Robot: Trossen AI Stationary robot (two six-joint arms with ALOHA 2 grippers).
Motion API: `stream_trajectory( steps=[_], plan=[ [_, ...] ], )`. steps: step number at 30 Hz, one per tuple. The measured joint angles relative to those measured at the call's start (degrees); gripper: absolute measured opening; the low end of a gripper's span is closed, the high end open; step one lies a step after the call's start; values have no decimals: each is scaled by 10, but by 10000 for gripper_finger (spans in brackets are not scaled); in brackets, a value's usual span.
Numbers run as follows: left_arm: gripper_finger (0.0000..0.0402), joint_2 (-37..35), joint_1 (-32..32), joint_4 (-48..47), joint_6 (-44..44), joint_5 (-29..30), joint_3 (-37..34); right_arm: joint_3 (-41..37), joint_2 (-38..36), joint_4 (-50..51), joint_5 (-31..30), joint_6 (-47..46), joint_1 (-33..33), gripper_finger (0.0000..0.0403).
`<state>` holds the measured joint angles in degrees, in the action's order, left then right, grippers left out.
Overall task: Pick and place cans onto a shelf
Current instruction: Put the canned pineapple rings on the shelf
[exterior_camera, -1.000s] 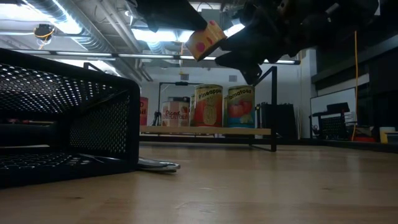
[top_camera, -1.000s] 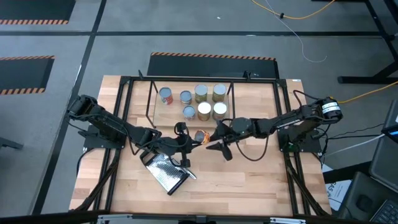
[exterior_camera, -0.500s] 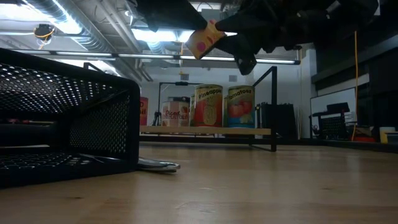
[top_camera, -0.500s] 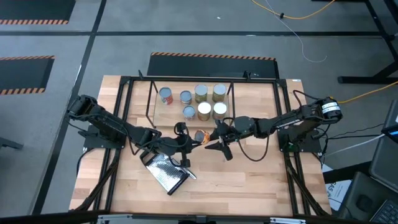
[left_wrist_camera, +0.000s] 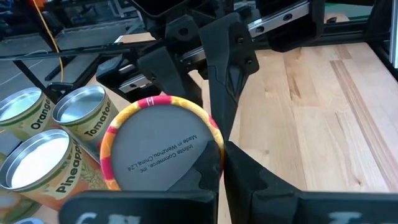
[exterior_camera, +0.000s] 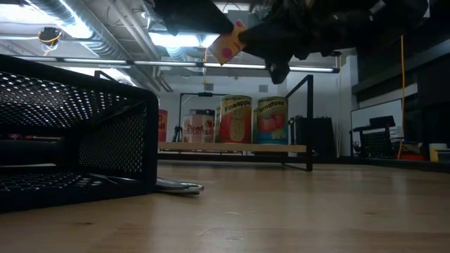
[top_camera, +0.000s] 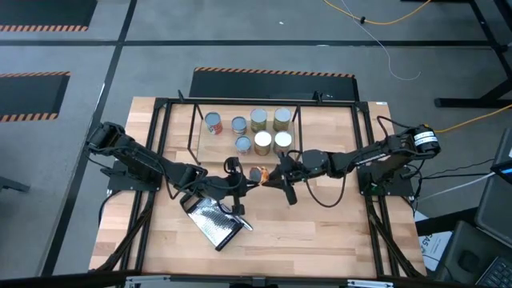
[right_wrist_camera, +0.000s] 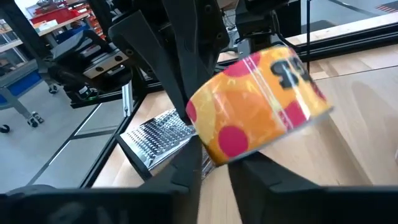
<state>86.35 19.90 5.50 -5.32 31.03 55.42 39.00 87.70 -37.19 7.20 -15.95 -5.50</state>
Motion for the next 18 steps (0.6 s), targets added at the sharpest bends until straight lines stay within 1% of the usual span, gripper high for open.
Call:
stream_trajectory(
  steps=[4,5,12,18],
  plan=[
    [2,0,0,-4,1,1,0,-1,0,1,5,7,0,21],
    [2,0,0,-6,1,1,0,-1,0,1,5,13,-1,14],
    [17,0,0,-9,0,2,0,-1,0,1,5,23,-1,10],
    [53,1,0,-9,-2,-2,0,-1,0,13,2,45,-1,8]
  ],
)
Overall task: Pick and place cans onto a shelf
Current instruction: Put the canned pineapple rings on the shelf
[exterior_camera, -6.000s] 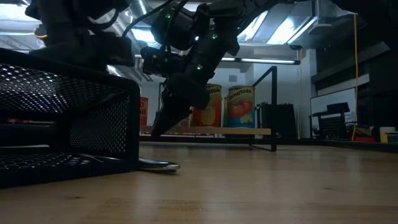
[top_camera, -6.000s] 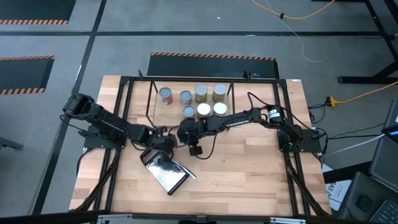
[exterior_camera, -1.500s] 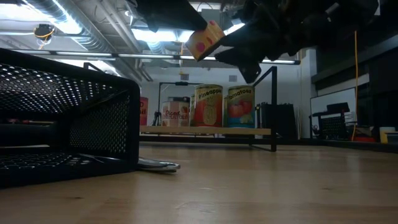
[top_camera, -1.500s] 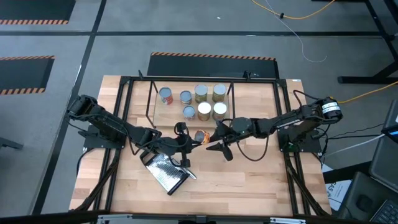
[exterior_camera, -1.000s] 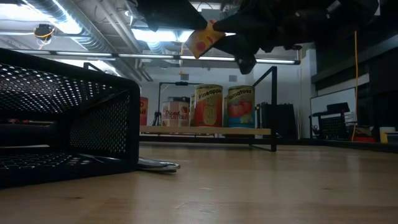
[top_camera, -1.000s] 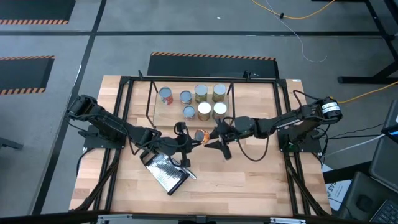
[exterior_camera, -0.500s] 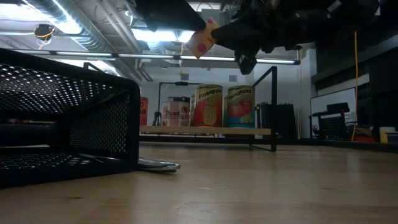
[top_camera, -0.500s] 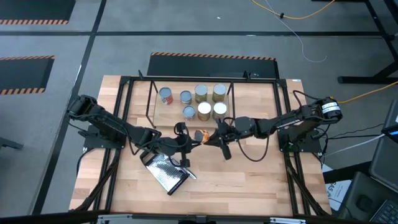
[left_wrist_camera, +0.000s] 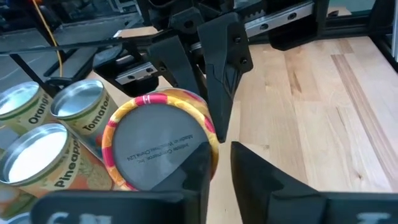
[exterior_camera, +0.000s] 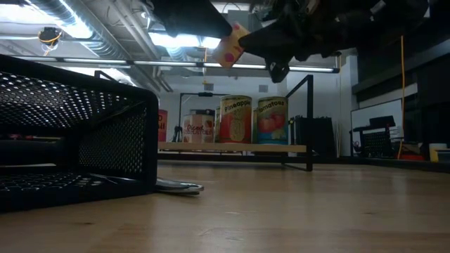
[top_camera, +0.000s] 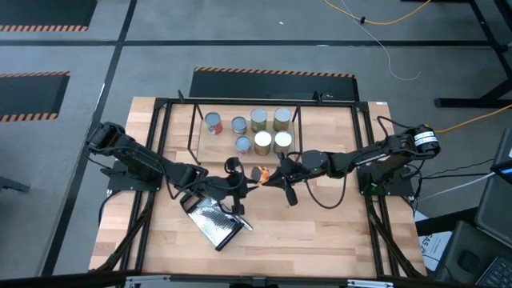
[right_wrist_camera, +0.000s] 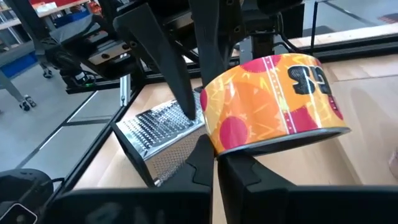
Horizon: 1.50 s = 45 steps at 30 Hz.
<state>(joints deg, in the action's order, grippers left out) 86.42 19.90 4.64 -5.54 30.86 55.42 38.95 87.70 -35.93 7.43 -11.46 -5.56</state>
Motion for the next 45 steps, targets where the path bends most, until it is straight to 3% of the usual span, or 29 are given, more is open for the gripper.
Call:
stream_trajectory(
  steps=[6,13,17,23,28,32,45],
  plan=[
    [82,1,0,-9,0,-16,0,1,0,62,-2,16,1,8],
    [81,1,0,-53,-1,-69,0,1,0,186,0,57,0,8],
    [83,1,0,-68,-1,-68,0,8,0,277,1,63,-7,8],
    [81,1,-5,-72,0,-66,0,120,0,546,-9,84,-32,8],
    [80,1,-14,-76,0,-65,0,229,2,710,-90,162,-57,12],
    [79,1,-19,-89,0,-65,0,284,27,748,-134,224,-66,11],
    [79,0,-20,-102,1,-65,0,304,139,758,-139,305,-66,15]
  ],
)
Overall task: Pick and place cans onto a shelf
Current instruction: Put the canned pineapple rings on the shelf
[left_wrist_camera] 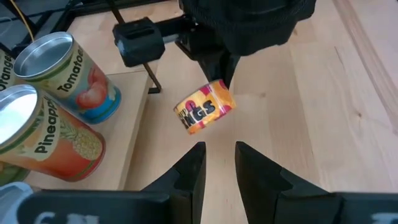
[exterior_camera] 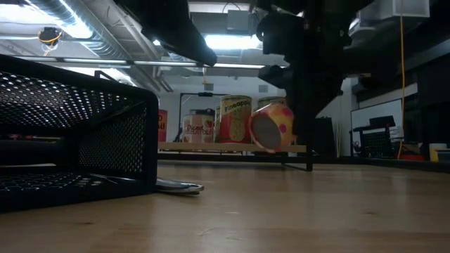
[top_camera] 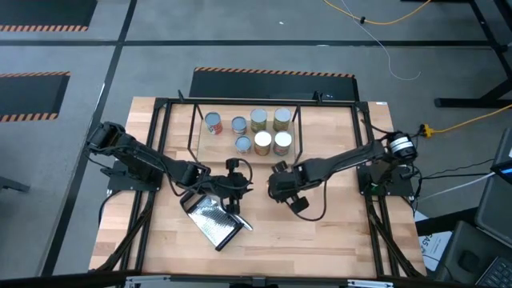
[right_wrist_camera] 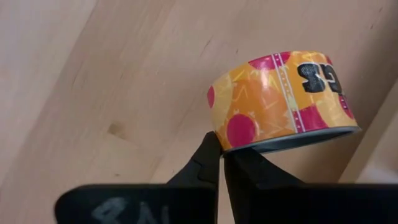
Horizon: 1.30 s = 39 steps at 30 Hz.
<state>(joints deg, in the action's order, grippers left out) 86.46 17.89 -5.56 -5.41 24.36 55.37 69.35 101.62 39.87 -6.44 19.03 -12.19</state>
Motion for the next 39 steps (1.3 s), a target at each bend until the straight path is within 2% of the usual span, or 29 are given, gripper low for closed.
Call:
stream_trajectory(
  steps=[17,20,24,32,39],
  plan=[
    [79,0,0,0,0,0,0,0,45,29,-1,39,0,28],
    [79,0,0,0,0,0,0,3,62,43,-15,40,-1,28],
    [78,0,0,0,0,0,0,2,73,49,-66,37,0,29],
    [78,0,0,0,0,0,0,8,74,47,-75,37,0,30],
    [78,0,0,0,0,0,0,16,75,45,-73,37,0,66]
  ],
)
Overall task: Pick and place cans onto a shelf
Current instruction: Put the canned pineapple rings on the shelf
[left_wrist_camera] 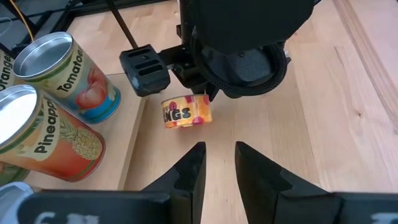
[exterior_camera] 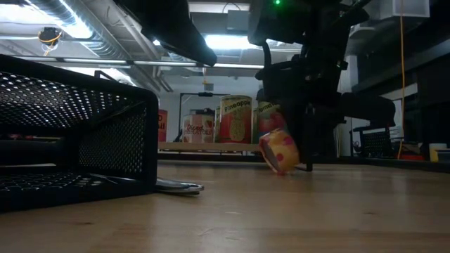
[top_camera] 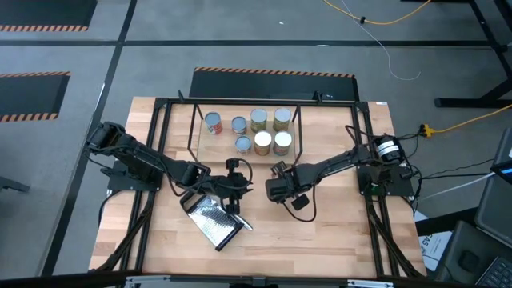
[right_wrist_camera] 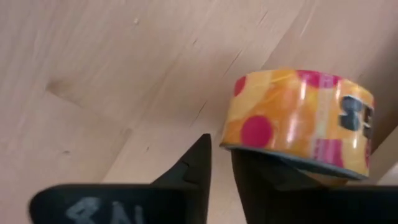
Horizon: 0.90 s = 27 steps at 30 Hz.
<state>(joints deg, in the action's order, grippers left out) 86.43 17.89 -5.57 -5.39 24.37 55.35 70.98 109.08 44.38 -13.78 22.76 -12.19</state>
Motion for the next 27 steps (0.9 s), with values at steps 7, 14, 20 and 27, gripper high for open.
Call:
stream_trajectory(
  steps=[7,14,20,27],
  plan=[
    [78,0,0,0,0,0,0,0,0,-1,0,-1,0,98],
    [79,0,0,0,0,0,0,0,0,-1,-1,-1,0,99],
    [79,0,0,0,0,0,0,4,0,0,-1,-2,0,99],
    [79,0,0,0,0,0,0,58,0,2,-1,0,0,99]
  ],
)
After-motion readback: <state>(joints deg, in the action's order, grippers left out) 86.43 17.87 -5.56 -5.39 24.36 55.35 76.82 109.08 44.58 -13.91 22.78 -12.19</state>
